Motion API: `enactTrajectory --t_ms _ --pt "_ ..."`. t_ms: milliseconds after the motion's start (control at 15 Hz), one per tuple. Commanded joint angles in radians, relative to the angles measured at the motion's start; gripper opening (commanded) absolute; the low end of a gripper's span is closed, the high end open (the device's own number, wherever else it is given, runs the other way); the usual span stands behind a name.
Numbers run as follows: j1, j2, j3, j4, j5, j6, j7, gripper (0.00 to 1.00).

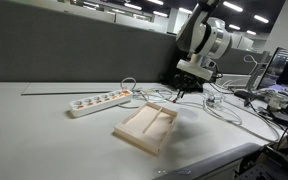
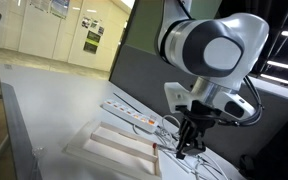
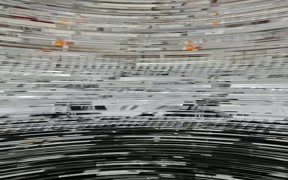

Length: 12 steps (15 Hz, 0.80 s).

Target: Remove the screwdriver from the tray and put it on the table

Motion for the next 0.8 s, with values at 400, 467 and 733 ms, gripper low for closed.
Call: enactTrajectory --t_ms 400,467,733 --pt "-0.013 0.021 -0.071 -0.005 -0.028 0.031 0.063 0.06" --pt "-0.015 0.030 -0.088 -0.003 -0.032 0.038 0.070 0.06" --pt "-0.028 0.072 -0.128 0.018 -0.023 0.058 0.081 0.06"
